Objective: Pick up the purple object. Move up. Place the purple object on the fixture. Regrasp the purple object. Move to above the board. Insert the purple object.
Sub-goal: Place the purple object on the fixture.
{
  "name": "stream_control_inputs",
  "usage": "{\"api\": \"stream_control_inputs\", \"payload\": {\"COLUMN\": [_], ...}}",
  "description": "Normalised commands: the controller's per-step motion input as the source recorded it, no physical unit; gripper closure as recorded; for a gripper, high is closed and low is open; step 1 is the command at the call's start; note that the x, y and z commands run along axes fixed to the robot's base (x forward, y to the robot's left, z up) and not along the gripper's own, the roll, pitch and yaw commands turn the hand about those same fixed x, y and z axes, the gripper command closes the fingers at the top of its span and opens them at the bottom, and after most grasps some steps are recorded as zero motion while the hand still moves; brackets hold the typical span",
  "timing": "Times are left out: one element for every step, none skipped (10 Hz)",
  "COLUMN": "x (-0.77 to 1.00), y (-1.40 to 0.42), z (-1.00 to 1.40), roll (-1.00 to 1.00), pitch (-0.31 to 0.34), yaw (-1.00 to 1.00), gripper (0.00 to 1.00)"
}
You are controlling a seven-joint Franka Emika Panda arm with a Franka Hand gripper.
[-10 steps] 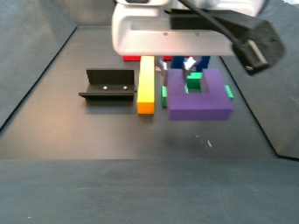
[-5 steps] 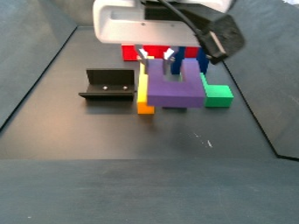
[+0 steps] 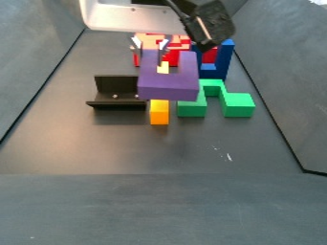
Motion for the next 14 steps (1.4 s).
{"api": "stream_control_inputs", "payload": {"x": [1.00,1.00,1.00,1.00,1.00,1.00,1.00,0.99,0.99,0.95,0.90,0.89,0.85,0.77], "y": [-0.11,-0.01,-0.01,-0.02,0.00,-0.01,-0.08,-0.17,-0.13,-0.09,-0.14,-0.14,-0.13,-0.12], "z": [0.13,0.11,0.09,0.09,0.09,0.07,0.06,0.00,0.00,0.00,0.00,-0.01,0.00,-0.02], "roll": [-0.47,-0.58,-0.57,-0.56,-0.58,-0.59,-0.52,-0.55,-0.62,-0.65,-0.61,-0.66,-0.69,-0.68], "pitch": [0.054,0.000,0.000,0.000,0.000,0.000,0.054,0.120,0.129,0.086,0.094,0.149,0.149,0.149], "yaw": [-0.10,-0.15,-0.15,-0.15,-0.14,-0.15,-0.12,-0.04,-0.03,-0.01,0.00,0.00,0.00,0.00], "gripper": [1.00,1.00,1.00,1.00,1.00,1.00,1.00,1.00,1.00,1.00,1.00,1.00,1.00,1.00]}}
